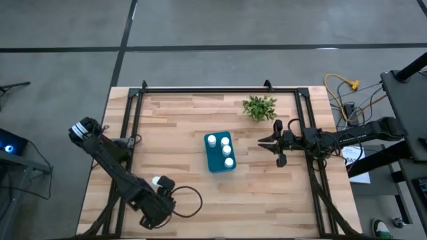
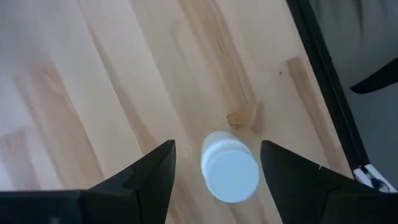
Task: Pick and place pill bottles into a basket
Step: Put the white pill bottle into the blue bin
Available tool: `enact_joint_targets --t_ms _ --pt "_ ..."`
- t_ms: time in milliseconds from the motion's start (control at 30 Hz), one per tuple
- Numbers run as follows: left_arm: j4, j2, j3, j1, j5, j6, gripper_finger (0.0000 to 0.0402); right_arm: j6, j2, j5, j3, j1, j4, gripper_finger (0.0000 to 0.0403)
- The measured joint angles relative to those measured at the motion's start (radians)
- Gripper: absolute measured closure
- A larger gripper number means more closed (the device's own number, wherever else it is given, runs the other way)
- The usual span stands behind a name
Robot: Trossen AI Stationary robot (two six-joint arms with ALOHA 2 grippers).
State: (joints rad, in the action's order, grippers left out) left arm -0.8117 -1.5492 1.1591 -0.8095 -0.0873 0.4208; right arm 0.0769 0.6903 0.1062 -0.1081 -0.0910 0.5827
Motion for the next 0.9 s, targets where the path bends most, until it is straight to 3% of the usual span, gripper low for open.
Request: enact_joint_targets --t_ms 900 --pt "0.035 -0.069 -0.003 -0.038 0.026 0.022 0.0185 0.010 0.001 0.000 0.000 0.000 -0.003 0.0339"
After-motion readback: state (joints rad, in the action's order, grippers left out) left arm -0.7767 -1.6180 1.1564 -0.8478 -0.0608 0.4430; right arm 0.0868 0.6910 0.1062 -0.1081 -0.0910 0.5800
